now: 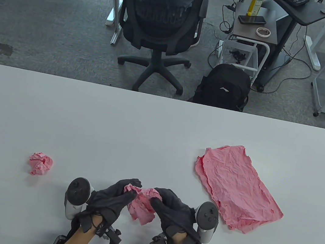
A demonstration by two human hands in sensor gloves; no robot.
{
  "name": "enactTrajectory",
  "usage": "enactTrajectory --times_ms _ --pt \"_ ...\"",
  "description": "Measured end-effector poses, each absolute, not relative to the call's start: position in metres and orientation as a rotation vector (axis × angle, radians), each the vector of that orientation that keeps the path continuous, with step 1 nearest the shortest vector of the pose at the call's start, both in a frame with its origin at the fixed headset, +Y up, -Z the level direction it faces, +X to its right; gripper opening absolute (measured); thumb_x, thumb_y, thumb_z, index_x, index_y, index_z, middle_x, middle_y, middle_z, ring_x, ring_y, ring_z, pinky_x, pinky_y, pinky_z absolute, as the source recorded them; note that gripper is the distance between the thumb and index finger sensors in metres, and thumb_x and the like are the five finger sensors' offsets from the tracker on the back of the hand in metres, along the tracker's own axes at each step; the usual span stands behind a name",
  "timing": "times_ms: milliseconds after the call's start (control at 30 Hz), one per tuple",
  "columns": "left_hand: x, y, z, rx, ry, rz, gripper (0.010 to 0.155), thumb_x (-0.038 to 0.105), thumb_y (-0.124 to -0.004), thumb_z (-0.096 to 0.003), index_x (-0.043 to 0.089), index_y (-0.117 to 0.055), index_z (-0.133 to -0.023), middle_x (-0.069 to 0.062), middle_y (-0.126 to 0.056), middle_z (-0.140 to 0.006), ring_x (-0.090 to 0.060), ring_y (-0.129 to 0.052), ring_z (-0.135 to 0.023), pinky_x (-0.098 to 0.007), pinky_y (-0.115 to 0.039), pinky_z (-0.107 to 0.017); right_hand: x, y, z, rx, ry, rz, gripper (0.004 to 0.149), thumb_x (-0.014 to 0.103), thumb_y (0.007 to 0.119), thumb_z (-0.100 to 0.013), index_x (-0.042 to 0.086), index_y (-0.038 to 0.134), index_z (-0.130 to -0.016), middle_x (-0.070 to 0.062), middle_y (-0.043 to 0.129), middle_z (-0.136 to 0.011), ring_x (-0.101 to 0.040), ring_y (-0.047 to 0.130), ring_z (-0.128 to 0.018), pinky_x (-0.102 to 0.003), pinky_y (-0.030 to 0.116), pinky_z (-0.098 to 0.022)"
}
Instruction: Flatten crumpled papers and stack
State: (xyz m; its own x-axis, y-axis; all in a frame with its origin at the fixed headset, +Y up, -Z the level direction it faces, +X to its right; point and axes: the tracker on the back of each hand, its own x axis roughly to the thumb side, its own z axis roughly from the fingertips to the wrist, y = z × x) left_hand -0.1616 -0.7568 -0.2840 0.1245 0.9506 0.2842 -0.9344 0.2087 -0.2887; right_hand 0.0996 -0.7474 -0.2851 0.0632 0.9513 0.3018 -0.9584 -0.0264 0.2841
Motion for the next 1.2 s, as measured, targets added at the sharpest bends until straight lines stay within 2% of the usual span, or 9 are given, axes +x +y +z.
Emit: enactTrajectory --times_ms 100,333,533,700,800,900,1033,1100,1200 --pt "-0.162 -0.758 -0.284 -0.049 -0.401 1.416 0.060 0.045 -0.078 -0.0535 0.014 -0.067 -0.103 -0.008 -0.083 -0.088 -0.033 -0.094 -0.074 -0.055 -0.073 -0.060 0.097 -0.753 -0.288 0.474 0.054 1.387 0.041 0.033 0.074 -0.052 0.015 0.071 -0.089 -0.017 0.073 -0.092 -0.049 0.071 -0.084 -0.061 0.065 -0.055" --pt "-0.161 -0.750 -0.281 -0.007 -0.504 1.363 0.068 0.056 -0.073 -0.0536 0.013 -0.065 -0.105 -0.010 -0.081 -0.094 -0.037 -0.091 -0.081 -0.056 -0.072 -0.062 0.104 -0.753 -0.287 0.343 -0.087 1.459 0.045 0.029 0.079 -0.049 0.009 0.066 -0.087 -0.014 0.089 -0.077 -0.041 0.090 -0.066 -0.055 0.076 -0.045" --pt "-0.124 -0.754 -0.270 -0.282 -0.725 1.313 0.102 0.070 -0.075 -0.0497 0.011 -0.023 -0.115 -0.019 -0.036 -0.116 -0.051 -0.048 -0.108 -0.070 -0.048 -0.071 0.091 -0.736 -0.270 0.476 -0.269 1.723 0.056 0.030 0.084 -0.047 0.012 0.059 -0.093 -0.009 0.080 -0.069 -0.037 0.082 -0.067 -0.056 0.069 -0.050" --pt "-0.133 -0.751 -0.274 -0.151 -0.643 1.225 0.075 0.056 -0.073 -0.0535 0.012 -0.054 -0.111 -0.018 -0.065 -0.106 -0.047 -0.075 -0.095 -0.064 -0.062 -0.066 0.092 -0.726 -0.266 0.542 -0.406 1.963 0.047 0.034 0.089 -0.045 0.014 0.079 -0.087 -0.004 0.087 -0.052 -0.031 0.091 -0.054 -0.055 0.075 -0.045" --pt "-0.144 -0.751 -0.274 -0.063 -0.507 1.219 0.079 0.054 -0.076 -0.0530 0.010 -0.047 -0.112 -0.019 -0.062 -0.106 -0.047 -0.075 -0.093 -0.062 -0.064 -0.065 0.100 -0.726 -0.268 0.489 -0.411 1.949 0.040 0.037 0.085 -0.047 0.014 0.086 -0.080 -0.002 0.086 -0.050 -0.029 0.092 -0.051 -0.054 0.075 -0.044" --pt "-0.162 -0.747 -0.274 0.106 -0.315 1.142 0.077 0.050 -0.076 -0.0534 0.010 -0.045 -0.111 -0.019 -0.062 -0.104 -0.047 -0.077 -0.090 -0.060 -0.066 -0.063 0.110 -0.726 -0.270 0.388 -0.459 1.867 0.040 0.037 0.081 -0.050 0.013 0.081 -0.081 -0.003 0.081 -0.057 -0.034 0.084 -0.061 -0.057 0.069 -0.049" --pt "-0.164 -0.734 -0.268 0.154 -0.358 1.152 0.050 0.044 -0.077 -0.0535 0.011 -0.083 -0.090 -0.008 -0.097 -0.073 -0.031 -0.106 -0.058 -0.050 -0.085 -0.047 0.120 -0.726 -0.272 0.306 -0.510 1.906 0.041 0.040 0.079 -0.051 0.013 0.076 -0.081 -0.012 0.069 -0.078 -0.046 0.066 -0.079 -0.060 0.061 -0.055" --pt "-0.152 -0.735 -0.267 0.099 -0.436 1.148 0.058 0.050 -0.078 -0.0523 0.011 -0.080 -0.095 -0.011 -0.094 -0.080 -0.035 -0.103 -0.066 -0.053 -0.082 -0.052 0.120 -0.727 -0.274 0.329 -0.506 1.879 0.041 0.040 0.079 -0.051 0.013 0.077 -0.081 -0.019 0.069 -0.087 -0.049 0.068 -0.081 -0.060 0.064 -0.054" --pt "-0.132 -0.745 -0.268 -0.133 -0.591 1.105 0.089 0.062 -0.079 -0.0492 0.009 -0.044 -0.112 -0.019 -0.059 -0.109 -0.048 -0.072 -0.098 -0.064 -0.063 -0.066 0.111 -0.730 -0.273 0.377 -0.404 1.752 0.040 0.037 0.080 -0.050 0.010 0.077 -0.080 -0.020 0.090 -0.078 -0.048 0.088 -0.068 -0.058 0.075 -0.045"
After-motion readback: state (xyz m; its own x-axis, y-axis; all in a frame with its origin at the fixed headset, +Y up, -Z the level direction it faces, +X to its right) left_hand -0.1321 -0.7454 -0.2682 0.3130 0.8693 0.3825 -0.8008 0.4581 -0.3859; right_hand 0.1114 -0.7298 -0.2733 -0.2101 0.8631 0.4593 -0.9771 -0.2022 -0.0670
